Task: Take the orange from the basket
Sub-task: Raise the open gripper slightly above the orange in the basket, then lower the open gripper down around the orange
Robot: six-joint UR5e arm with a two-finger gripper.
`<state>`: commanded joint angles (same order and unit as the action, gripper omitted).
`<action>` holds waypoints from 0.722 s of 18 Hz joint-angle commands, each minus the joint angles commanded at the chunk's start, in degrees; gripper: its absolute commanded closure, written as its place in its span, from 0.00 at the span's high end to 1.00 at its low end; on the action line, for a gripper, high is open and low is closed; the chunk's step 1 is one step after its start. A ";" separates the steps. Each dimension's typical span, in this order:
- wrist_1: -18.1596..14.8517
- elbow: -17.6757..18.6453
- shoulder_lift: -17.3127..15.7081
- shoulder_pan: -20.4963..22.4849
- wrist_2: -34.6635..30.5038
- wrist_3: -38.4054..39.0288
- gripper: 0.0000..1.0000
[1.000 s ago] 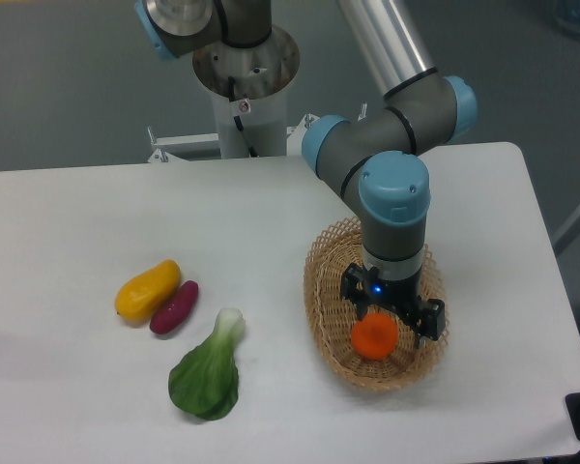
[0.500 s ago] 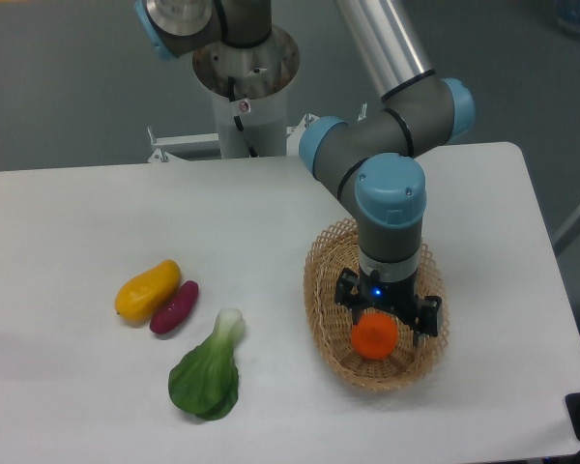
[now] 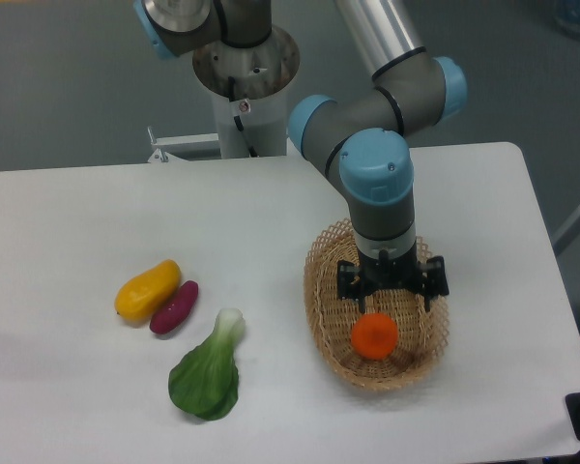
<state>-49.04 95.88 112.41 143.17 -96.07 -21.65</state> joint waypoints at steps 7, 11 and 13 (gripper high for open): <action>6.06 -1.13 5.01 -0.88 0.70 15.93 1.00; 6.33 -1.66 7.47 -0.88 0.70 15.50 1.00; 6.33 -1.84 7.65 -0.97 0.70 15.41 1.00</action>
<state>-42.71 94.04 120.06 142.21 -95.36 -6.24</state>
